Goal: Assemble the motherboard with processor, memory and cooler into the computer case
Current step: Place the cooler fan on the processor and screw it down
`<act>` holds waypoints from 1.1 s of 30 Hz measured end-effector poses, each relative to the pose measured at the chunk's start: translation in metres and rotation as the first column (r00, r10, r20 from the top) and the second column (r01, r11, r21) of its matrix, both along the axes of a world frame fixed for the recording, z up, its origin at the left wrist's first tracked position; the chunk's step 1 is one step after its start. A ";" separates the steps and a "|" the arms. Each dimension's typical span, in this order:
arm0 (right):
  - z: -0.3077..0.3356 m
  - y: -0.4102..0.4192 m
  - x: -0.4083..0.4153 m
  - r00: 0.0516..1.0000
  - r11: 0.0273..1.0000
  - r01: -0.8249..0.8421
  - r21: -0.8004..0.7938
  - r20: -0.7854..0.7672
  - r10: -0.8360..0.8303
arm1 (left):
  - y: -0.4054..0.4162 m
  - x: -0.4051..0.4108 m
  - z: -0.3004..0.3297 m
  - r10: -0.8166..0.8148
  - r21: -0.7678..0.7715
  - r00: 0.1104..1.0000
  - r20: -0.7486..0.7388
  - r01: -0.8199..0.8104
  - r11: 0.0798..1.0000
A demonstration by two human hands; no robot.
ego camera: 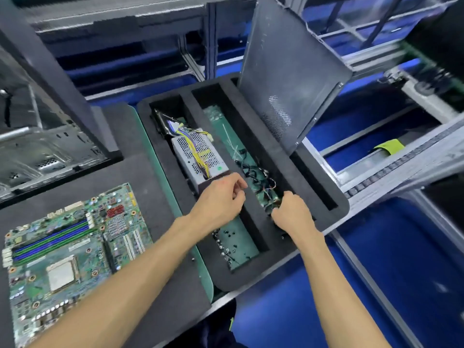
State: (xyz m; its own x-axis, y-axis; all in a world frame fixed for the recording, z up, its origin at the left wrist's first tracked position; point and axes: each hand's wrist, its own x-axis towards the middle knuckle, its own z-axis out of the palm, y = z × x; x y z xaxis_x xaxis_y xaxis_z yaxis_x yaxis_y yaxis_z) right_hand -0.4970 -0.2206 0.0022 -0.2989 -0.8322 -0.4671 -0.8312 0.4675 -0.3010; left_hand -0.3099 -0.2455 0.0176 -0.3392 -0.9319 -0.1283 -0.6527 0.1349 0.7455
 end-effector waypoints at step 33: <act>0.001 0.011 -0.045 0.994 0.994 -0.007 -0.109 -0.106 -0.005 | -0.023 -0.102 -0.034 -0.111 -0.289 0.868 0.484 0.278 0.916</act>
State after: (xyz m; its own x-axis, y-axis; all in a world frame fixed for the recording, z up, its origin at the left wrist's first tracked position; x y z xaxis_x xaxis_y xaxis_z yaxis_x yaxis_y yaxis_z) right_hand -0.5425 -0.2101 0.0032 -0.3412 -0.8767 -0.3391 -0.8616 0.4359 -0.2600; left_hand -0.4123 -0.2687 -0.0165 -0.5005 -0.8657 -0.0011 -0.8360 0.4830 0.2604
